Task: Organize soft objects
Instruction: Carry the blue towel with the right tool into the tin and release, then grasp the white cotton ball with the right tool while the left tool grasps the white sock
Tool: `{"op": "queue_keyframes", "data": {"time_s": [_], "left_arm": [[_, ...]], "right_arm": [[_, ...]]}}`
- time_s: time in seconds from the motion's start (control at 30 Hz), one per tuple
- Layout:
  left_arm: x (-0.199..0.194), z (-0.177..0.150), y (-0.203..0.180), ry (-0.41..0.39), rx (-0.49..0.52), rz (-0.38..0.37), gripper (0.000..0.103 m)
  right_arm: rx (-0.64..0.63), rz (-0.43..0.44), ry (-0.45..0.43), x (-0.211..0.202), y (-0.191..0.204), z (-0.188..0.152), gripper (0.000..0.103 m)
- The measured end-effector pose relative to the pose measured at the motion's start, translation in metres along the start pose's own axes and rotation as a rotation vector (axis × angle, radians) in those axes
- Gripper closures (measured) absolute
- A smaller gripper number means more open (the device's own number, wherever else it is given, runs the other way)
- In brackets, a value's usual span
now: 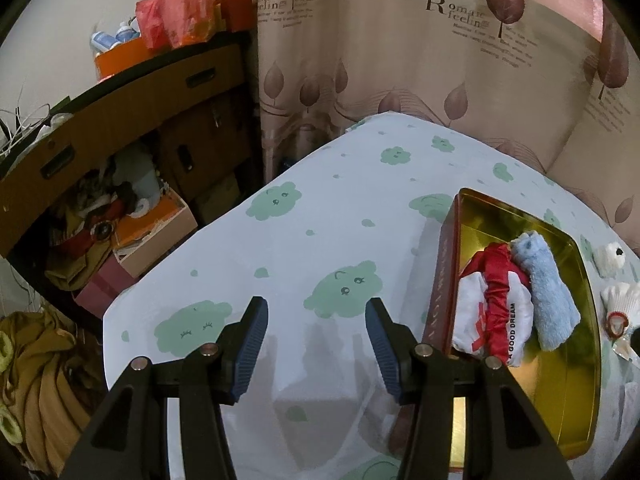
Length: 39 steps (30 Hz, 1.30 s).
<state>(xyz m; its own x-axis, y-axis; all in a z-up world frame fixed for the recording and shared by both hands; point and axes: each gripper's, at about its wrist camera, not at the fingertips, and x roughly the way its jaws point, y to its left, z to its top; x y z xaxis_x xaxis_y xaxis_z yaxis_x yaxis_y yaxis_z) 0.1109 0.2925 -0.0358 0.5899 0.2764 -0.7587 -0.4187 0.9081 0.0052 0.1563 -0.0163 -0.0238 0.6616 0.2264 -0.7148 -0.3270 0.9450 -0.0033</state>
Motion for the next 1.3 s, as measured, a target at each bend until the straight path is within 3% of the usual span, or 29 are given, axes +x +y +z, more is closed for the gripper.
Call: {"op": "queue_keyframes", "data": {"time_s": [0.4, 0.57, 0.8, 0.93, 1.1, 1.23, 1.3], "left_arm": [[-0.010, 0.001, -0.008, -0.058, 0.027, -0.021, 0.051], [-0.011, -0.001, -0.013, -0.076, 0.050, -0.024, 0.051], [-0.023, -0.011, -0.037, -0.118, 0.153, -0.043, 0.051], [-0.039, -0.020, -0.066, -0.125, 0.271, -0.067, 0.051], [-0.070, -0.023, -0.112, -0.148, 0.382, -0.195, 0.050], [-0.086, -0.031, -0.157, -0.167, 0.471, -0.271, 0.049], [-0.089, -0.037, -0.183, -0.162, 0.515, -0.312, 0.049]], "right_arm": [[0.259, -0.346, 0.021, -0.051, -0.190, -0.070, 0.037], [0.346, -0.407, 0.053, -0.046, -0.251, -0.091, 0.037], [0.399, -0.403, 0.093, -0.020, -0.287, -0.103, 0.037], [0.390, -0.413, 0.092, -0.012, -0.292, -0.104, 0.037], [0.405, -0.404, 0.103, 0.005, -0.301, -0.102, 0.039], [0.413, -0.376, 0.101, 0.009, -0.303, -0.101, 0.051], [0.408, -0.363, 0.096, 0.009, -0.303, -0.101, 0.066]]}}
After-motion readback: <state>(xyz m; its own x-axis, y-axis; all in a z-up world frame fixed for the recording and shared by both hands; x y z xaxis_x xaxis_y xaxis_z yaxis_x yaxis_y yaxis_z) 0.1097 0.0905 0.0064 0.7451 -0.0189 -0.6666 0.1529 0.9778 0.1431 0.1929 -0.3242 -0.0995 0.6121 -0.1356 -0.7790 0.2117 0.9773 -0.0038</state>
